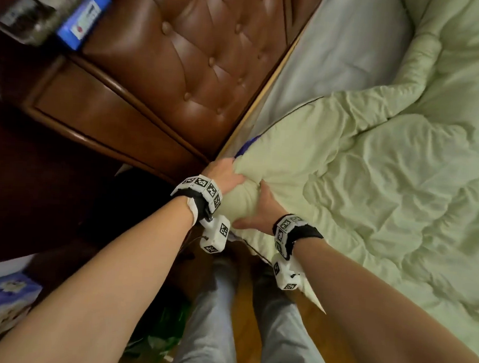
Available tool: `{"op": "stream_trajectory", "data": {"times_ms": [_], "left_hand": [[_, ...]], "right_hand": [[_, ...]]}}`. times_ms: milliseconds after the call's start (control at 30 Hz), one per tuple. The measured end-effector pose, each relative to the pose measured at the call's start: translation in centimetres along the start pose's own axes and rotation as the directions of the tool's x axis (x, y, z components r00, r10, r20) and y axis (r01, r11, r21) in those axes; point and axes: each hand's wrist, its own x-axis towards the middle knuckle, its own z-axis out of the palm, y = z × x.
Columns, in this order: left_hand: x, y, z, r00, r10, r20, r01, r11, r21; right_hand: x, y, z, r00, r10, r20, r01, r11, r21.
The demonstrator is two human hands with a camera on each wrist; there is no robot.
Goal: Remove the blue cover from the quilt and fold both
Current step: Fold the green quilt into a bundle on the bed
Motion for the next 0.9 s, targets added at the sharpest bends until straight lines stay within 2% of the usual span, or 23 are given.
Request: {"op": "stream_trajectory", "data": {"times_ms": [100, 200, 300, 400, 667, 800, 900], "left_hand": [[-6.8, -0.2, -3.9, 0.993, -0.016, -0.114, 0.013, 0.999, -0.03], [-12.5, -2.4, -5.9, 0.984, -0.114, -0.137, 0.112, 0.993, -0.022], [-18.6, -5.5, -5.9, 0.961, -0.224, -0.165, 0.215, 0.974, -0.066], [-23.2, -7.7, -4.8, 0.952, -0.259, -0.162, 0.249, 0.965, -0.076], [-31.4, -11.3, -0.9, 0.979, -0.124, -0.162, 0.121, 0.992, -0.03], [-36.2, -16.1, 2.0, 0.985, -0.114, -0.128, 0.11, 0.993, -0.038], [-38.7, -17.9, 3.3, 0.993, -0.071, -0.097, 0.067, 0.997, -0.048]], "right_hand": [[-4.4, -3.7, 0.8, 0.996, -0.091, -0.017, 0.089, 0.992, -0.093], [-8.2, -6.4, 2.0, 0.989, -0.147, 0.007, 0.145, 0.968, -0.203], [-11.9, -8.1, 3.4, 0.973, -0.204, 0.112, 0.231, 0.904, -0.359], [-14.7, -8.3, 5.3, 0.953, -0.242, 0.182, 0.301, 0.829, -0.472], [-20.7, -7.7, 11.1, 0.974, -0.215, 0.075, 0.219, 0.79, -0.573], [-24.6, -5.2, 16.5, 0.978, -0.175, 0.116, 0.209, 0.872, -0.443], [-27.1, -3.6, 18.4, 0.984, -0.124, 0.132, 0.167, 0.902, -0.398]]}}
